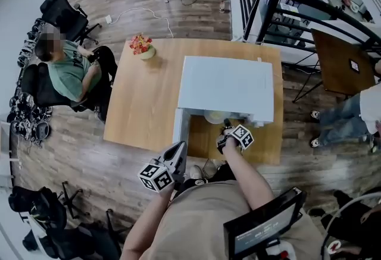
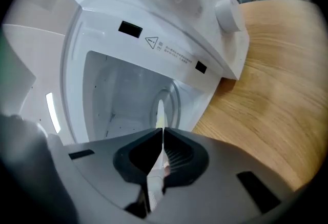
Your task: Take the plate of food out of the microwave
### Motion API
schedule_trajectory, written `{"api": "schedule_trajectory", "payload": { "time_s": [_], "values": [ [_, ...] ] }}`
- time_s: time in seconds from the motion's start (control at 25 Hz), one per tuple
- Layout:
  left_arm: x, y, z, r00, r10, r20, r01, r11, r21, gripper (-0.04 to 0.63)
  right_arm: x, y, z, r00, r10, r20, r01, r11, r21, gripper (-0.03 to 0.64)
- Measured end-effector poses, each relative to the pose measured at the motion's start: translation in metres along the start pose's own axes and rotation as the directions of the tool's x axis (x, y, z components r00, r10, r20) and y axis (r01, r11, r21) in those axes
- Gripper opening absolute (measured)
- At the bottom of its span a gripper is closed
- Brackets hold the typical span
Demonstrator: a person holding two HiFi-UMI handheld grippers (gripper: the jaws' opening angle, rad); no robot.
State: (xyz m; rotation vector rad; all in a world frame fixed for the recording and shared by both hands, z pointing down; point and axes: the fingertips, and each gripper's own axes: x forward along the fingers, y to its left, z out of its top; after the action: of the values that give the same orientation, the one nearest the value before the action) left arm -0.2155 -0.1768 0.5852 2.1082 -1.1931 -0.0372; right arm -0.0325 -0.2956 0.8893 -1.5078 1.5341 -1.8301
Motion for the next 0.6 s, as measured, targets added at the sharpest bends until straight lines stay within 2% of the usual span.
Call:
{"api": "schedule_trajectory", "payload": {
  "time_s": [0.28,0.6],
  "values": [
    [0.005,-0.003,-0.007,1.0,-0.026,-0.011,0.026,1.0,-0.001,0.003,-0.008,0.012,0.004,0.997,0.081,0.008,-0.081,0.994,0.069,0.017],
    [-0.002,-0.006,-0.014,0.999,-0.028,-0.034,0.028,1.0,0.0,0.003,-0.004,-0.008,0.004,0.999,0.046,0.003,-0.046,0.991,0.125,0.018]
  ]
}}
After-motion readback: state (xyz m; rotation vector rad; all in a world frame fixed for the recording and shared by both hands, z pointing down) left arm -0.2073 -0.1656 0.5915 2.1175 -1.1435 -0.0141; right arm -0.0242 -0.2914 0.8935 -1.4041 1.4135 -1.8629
